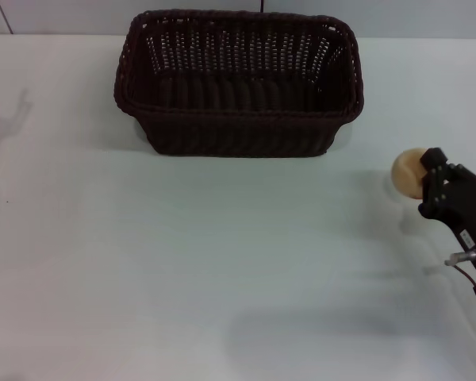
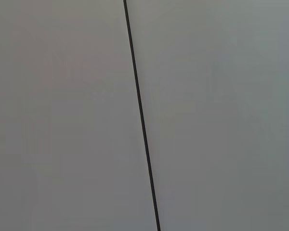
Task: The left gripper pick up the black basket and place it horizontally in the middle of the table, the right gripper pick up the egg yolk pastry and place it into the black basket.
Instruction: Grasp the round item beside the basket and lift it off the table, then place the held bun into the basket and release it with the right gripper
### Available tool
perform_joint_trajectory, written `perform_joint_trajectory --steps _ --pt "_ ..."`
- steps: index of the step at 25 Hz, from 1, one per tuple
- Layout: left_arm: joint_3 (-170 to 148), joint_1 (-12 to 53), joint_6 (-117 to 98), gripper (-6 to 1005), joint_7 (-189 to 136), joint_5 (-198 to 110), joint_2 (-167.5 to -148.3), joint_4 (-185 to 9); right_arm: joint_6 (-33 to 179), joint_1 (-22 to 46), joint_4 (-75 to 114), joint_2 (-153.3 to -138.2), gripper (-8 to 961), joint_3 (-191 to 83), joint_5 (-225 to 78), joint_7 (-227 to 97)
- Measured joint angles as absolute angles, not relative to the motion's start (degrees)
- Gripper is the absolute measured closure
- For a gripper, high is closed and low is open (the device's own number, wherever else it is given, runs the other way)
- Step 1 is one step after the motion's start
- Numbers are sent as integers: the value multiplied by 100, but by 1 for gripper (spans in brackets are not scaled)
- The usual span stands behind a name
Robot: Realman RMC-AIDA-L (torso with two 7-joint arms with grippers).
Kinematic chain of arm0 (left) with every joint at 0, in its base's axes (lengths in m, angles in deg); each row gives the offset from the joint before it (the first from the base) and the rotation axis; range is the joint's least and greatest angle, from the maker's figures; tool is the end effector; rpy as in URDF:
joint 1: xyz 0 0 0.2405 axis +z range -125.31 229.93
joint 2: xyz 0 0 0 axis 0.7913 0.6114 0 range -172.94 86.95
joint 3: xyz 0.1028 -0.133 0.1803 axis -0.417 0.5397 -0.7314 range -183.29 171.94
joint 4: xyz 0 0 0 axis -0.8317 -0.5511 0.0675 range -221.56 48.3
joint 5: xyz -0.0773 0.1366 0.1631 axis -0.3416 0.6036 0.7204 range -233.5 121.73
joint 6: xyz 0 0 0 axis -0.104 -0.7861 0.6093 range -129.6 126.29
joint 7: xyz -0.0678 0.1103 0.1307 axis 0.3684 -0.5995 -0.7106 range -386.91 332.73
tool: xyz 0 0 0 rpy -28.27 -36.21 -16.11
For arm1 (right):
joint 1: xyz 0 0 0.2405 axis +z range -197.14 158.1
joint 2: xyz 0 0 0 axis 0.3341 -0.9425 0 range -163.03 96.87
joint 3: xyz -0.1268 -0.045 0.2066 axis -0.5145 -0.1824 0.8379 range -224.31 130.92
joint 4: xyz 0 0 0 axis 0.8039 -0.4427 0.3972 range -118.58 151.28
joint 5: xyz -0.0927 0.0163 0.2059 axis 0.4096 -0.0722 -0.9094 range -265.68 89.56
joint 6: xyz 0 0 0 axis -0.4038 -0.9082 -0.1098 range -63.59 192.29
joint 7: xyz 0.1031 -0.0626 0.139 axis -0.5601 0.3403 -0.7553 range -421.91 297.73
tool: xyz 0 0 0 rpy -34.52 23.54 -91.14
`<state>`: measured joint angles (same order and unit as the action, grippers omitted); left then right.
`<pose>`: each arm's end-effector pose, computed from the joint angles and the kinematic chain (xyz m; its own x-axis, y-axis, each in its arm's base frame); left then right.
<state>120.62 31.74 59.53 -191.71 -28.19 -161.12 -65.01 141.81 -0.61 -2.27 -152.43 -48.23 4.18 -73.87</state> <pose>-0.3542 0.3944 0.0877 0.8046 -0.1539 0.5735 0.5825 0.0171 -0.8127 0.3075 0.2923 -0.0871 0.5462 -0.0596 -0.8355 -0.8092 -0.2952 -0.5080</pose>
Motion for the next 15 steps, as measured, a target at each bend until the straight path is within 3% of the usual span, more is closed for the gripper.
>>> perform_joint_trajectory --steps 8,15 --pt "12074 3175 5957 172 -19171 -2820 -16112 -6501 15599 -77 -290 -15243 952 -4874 581 -7387" --pt "12098 3175 5956 172 -19168 -2821 -16123 -6511 15869 810 40 -15210 930 -4581 575 -7424"
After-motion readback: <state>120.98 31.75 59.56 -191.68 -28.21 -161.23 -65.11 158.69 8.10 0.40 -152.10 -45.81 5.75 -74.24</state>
